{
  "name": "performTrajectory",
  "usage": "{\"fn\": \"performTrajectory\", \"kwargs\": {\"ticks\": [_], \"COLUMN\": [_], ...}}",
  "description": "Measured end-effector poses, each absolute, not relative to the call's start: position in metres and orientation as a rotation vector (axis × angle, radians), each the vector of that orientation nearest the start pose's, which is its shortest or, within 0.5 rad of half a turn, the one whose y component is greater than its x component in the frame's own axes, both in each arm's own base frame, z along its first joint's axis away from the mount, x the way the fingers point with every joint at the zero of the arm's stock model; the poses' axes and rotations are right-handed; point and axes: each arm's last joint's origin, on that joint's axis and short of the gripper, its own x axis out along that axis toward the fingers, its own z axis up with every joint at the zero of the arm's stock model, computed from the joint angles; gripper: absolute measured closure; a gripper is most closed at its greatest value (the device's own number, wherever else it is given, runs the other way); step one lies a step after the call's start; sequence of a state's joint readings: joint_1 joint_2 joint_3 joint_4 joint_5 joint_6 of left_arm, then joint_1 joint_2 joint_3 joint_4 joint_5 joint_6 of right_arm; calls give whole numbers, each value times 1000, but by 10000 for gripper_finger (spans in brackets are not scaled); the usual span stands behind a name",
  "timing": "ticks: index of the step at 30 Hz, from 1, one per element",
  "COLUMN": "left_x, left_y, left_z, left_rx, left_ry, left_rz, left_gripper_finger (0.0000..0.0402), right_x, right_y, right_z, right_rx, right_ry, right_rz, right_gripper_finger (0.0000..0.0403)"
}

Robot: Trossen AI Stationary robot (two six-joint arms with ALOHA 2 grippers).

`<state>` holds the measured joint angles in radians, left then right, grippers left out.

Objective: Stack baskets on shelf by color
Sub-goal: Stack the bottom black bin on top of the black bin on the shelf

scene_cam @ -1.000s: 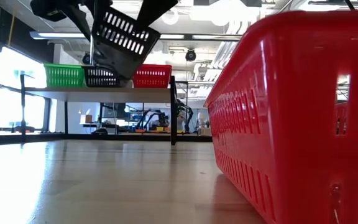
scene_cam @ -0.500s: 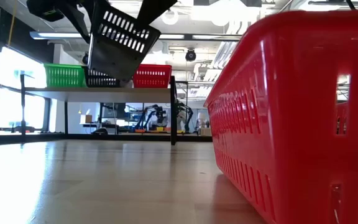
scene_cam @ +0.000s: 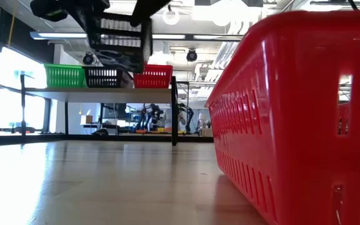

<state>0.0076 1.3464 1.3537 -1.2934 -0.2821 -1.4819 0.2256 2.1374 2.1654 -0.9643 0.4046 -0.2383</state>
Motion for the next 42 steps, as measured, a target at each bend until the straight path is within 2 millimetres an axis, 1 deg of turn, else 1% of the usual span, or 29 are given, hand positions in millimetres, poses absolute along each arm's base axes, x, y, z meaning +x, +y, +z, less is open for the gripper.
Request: {"fn": "performTrajectory", "kwargs": {"ticks": [3,7,11,15,17,21,24,26,28,33,36,42], "left_x": [232,232,229,225,220,212,203,192,184,161,151,142], "left_y": [9,8,9,14,16,23,31,39,46,65,76,101], "left_z": [331,331,333,340,346,365,379,385,393,402,404,407], "left_rx": [-1065,-1035,-1006,-972,-939,-895,-858,-826,-819,-791,-776,-773], "left_ry": [817,826,836,843,854,796,761,760,720,679,669,651], "left_rz": [1113,1099,1079,1054,1059,1032,1025,1043,1044,1095,1126,1110], "left_gripper_finger": [396,397,397,398,398,398,398,398,398,398,398,398], "right_x": [451,448,436,424,420,413,412,412,411,411,411,411], "right_y": [91,90,88,86,84,83,83,83,84,84,84,84], "right_z": [319,327,343,361,366,374,374,373,373,372,372,373], "right_rx": [-513,-487,-401,-298,-265,-226,-217,-200,-181,-123,-107,-110], "right_ry": [906,888,862,827,818,806,816,821,826,820,817,811], "right_rz": [-63,-95,-124,-163,-181,-197,-202,-209,-216,-241,-247,-250], "right_gripper_finger": [346,288,239,212,207,206,206,206,206,206,206,206]}}
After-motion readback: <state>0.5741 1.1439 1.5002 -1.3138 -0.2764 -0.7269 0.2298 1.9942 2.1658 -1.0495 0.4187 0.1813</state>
